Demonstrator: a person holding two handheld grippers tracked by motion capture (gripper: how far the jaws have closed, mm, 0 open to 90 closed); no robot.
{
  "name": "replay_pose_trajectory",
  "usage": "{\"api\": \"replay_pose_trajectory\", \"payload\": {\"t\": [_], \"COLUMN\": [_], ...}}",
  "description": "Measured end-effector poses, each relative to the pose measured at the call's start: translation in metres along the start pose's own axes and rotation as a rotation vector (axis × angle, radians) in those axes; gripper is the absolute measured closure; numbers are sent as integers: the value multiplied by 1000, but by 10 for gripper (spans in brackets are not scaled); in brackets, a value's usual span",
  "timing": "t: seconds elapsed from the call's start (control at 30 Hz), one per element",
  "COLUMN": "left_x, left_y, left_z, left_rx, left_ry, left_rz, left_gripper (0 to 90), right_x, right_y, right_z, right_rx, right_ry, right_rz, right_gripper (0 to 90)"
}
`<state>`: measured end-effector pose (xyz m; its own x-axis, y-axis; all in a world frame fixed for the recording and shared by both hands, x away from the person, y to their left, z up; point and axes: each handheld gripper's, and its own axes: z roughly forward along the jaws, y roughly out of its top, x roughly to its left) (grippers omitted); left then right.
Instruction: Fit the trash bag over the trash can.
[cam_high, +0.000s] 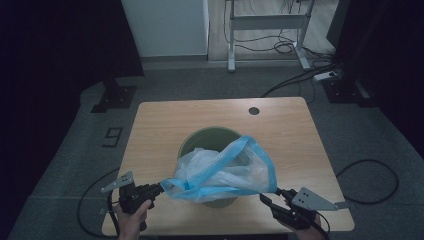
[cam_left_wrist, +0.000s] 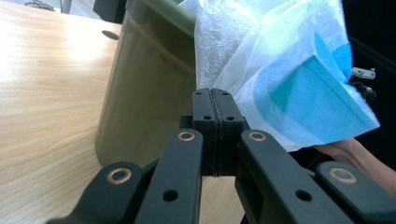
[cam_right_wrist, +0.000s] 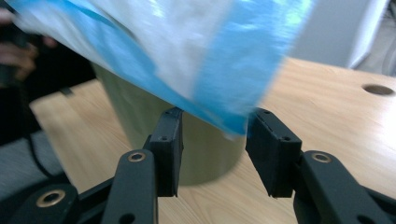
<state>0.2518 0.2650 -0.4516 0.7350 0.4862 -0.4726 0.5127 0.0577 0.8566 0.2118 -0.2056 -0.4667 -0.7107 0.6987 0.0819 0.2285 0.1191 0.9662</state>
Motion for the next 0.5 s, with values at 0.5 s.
{"api": "replay_pose_trajectory", "payload": {"t": [0.5], "left_x": [-6], "left_y": [3], "left_z": [-8], "left_rx": [-29], "left_ry": [-14], "left_rz": [22], "left_gripper": [890], "right_x": [3], "right_y": [28], "right_z": [-18], "right_rx": [-139], "right_ry": [76], "right_rz": [50], "right_gripper": [493]}}
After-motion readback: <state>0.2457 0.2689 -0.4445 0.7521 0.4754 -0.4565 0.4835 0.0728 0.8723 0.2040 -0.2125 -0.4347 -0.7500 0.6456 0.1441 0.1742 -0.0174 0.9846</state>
